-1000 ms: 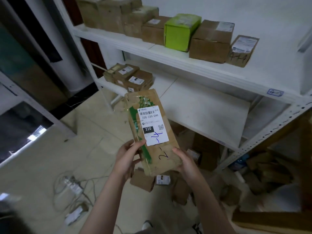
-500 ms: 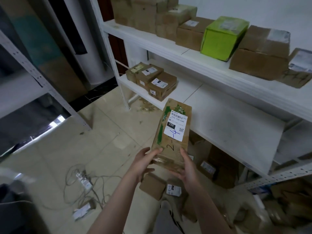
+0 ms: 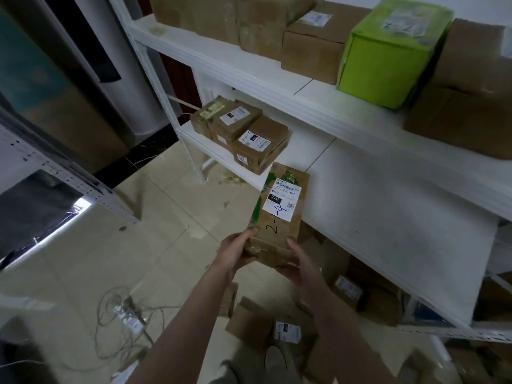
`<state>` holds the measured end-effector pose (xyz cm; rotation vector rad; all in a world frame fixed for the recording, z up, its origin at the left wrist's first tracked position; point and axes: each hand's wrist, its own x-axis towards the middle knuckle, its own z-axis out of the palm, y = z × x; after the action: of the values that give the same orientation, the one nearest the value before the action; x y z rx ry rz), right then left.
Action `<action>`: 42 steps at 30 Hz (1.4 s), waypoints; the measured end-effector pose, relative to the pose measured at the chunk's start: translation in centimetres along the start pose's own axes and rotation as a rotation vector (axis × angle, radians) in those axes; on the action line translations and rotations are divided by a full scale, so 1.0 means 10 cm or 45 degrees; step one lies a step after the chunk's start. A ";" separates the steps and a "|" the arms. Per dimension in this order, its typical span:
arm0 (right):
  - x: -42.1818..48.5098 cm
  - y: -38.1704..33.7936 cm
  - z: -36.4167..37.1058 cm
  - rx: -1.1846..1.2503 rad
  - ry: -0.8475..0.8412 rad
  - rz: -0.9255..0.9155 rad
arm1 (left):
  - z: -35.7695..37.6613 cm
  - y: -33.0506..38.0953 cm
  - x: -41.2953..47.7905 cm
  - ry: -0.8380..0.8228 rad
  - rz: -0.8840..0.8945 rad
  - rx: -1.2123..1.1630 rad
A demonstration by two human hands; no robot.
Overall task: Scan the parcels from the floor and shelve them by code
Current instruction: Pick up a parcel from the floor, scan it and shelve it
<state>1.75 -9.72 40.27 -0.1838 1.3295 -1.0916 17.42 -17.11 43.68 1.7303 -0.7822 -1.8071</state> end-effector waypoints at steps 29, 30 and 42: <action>2.98 -0.14 0.61 0.683 0.684 -0.052 | 0.34 0.50 3.33 -0.178 -0.128 0.052; 3.06 -0.16 0.61 0.639 0.745 -0.046 | 0.37 0.50 3.41 -0.155 -0.126 0.077; 3.53 -0.45 0.70 0.152 1.035 -0.249 | 0.69 0.62 3.85 -0.122 -0.059 0.164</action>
<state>0.14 -40.59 21.33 0.2563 1.9815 -1.4860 8.26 -48.44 21.20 1.7659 -0.9228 -1.9199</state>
